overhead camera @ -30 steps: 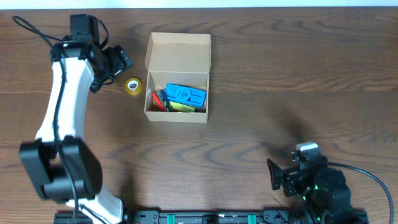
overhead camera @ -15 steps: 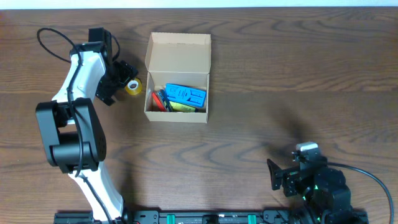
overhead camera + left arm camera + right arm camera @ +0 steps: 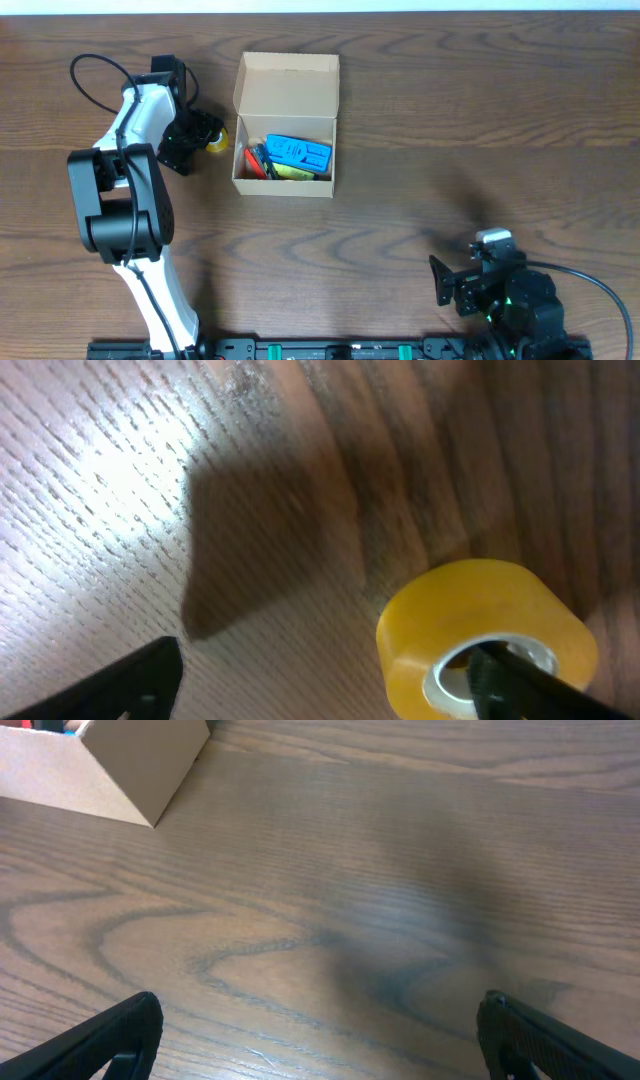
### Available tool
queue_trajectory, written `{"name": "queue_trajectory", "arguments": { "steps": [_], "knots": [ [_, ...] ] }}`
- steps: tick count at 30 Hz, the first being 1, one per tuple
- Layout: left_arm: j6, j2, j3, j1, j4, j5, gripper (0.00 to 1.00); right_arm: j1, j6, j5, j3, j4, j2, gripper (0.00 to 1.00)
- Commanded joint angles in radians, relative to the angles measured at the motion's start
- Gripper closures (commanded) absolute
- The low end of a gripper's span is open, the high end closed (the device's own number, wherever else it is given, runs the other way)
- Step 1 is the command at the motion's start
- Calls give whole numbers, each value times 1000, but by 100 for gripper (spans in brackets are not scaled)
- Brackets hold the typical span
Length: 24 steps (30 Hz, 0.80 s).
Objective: Pack container
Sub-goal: 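Move the left gripper to the clear tape roll and grasp it, then carry the tape roll over the cardboard box and lower it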
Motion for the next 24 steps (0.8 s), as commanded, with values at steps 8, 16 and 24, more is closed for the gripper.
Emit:
{"name": "queue_trajectory", "arguments": {
  "steps": [8,16,24],
  "knots": [
    [-24,33,5,4,-2,0,80,-9,11,7,-1,-1,-5,1],
    [-23,-27,5,14,2,-5,95,-9,11,7,-1,-1,-5,1],
    [48,-284,5,15,1,-47,95,-9,11,7,-1,-1,-5,0]
  ]
}}
